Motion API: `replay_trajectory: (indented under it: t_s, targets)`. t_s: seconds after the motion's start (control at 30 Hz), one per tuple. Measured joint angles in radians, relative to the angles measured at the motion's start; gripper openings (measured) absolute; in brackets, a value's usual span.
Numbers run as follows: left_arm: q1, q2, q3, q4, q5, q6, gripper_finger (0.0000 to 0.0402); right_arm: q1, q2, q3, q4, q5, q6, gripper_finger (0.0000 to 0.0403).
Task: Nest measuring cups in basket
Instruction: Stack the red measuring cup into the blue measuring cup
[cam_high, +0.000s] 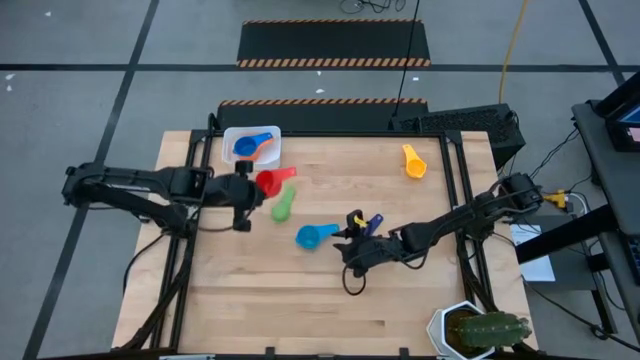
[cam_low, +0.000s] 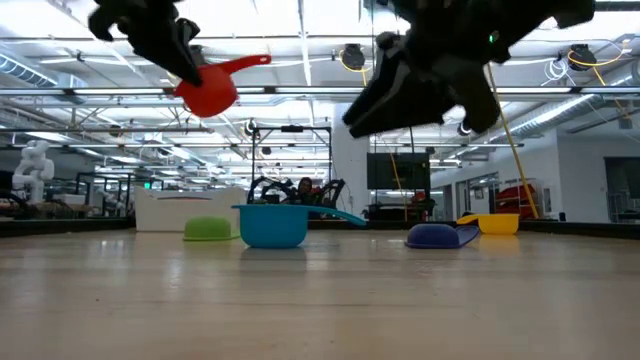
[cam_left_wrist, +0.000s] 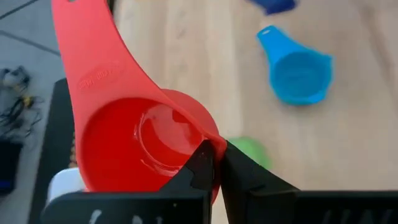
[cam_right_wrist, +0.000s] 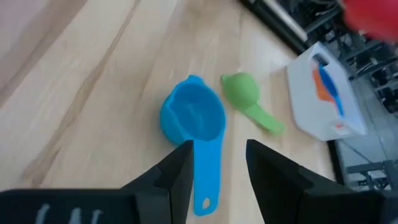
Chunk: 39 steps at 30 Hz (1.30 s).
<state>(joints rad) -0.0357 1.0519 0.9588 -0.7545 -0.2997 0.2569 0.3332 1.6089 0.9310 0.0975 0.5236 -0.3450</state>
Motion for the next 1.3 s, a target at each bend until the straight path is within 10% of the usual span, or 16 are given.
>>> replay_trajectory:
  t_s: [0.83, 1.3]
  targets:
    - [0.663, 0.080, 0.000, -0.004, 0.153, 0.348, 0.0008, -0.021, -0.112, 0.000, -0.013, -0.005, -0.090, 0.0139]
    - [0.791, 0.300, 0.000, -0.005, 0.166, 0.432, 0.0012, -0.018, -0.112, 0.000, -0.021, -0.005, -0.087, 0.0139]
